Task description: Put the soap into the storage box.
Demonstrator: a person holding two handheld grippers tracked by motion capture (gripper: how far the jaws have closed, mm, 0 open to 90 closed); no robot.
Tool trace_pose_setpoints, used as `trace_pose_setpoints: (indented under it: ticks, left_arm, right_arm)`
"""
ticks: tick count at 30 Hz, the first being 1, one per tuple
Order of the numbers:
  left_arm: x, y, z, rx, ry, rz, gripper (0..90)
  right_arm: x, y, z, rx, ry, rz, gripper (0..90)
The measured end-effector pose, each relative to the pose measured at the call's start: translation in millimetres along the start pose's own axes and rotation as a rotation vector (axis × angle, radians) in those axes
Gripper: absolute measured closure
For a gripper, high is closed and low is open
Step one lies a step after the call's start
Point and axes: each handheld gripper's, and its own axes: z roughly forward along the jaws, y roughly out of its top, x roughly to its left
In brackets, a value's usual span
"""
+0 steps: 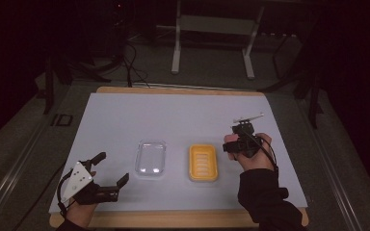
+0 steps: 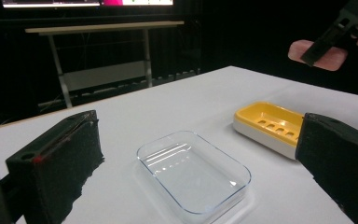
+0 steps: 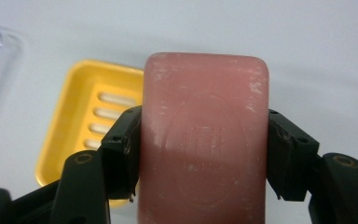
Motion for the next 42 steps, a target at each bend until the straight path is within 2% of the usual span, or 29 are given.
trace_pose_setpoints:
  ticks: [2,5,6,12,17,20,27,29,32,34,42]
  left_arm:
    - [0.0,0.1,0.3,-0.001,0.000,-0.001,0.7]
    - [-0.2,0.2,1.3,0.001,-0.007,-0.002,0.7]
    - [-1.4,0.4,3.2,0.001,-0.012,-0.001,0.7]
    - [-2.0,1.5,4.2,-0.004,-0.021,0.003,0.7]
    - [-1.2,1.8,5.4,-0.008,-0.028,-0.002,0.7]
    - [-2.0,2.2,5.2,-0.008,-0.032,0.001,0.7]
    - [-2.0,2.1,4.6,-0.007,-0.030,-0.001,0.7]
    - [-2.0,2.1,4.6,-0.007,-0.031,-0.002,0.7]
    - [-2.6,2.1,4.9,-0.007,-0.032,0.002,0.7]
    - [-2.5,2.0,5.1,-0.006,-0.030,0.004,0.7]
    - [-2.3,1.9,5.2,-0.002,-0.032,0.003,0.7]
  right_arm:
    - [8.9,1.4,0.2,-0.020,0.009,0.019,37.3]
    - [16.3,1.2,1.4,-0.027,0.012,0.018,37.3]
    - [26.8,-0.3,4.6,-0.045,0.026,0.031,37.3]
    - [44.5,-8.9,15.8,-0.071,0.066,0.076,37.3]
    - [56.6,-16.0,28.0,-0.068,0.081,0.087,37.3]
    - [66.5,-20.4,44.3,-0.034,0.073,0.080,37.2]
    - [70.8,-26.7,61.9,-0.013,0.067,0.098,37.2]
    - [70.8,-26.7,61.9,-0.013,0.067,0.098,37.2]
    - [75.5,-31.7,74.8,0.009,0.077,0.106,37.2]
    - [77.8,-33.3,79.4,0.015,0.065,0.104,37.2]
    - [79.5,-37.2,90.1,0.038,0.068,0.108,37.0]
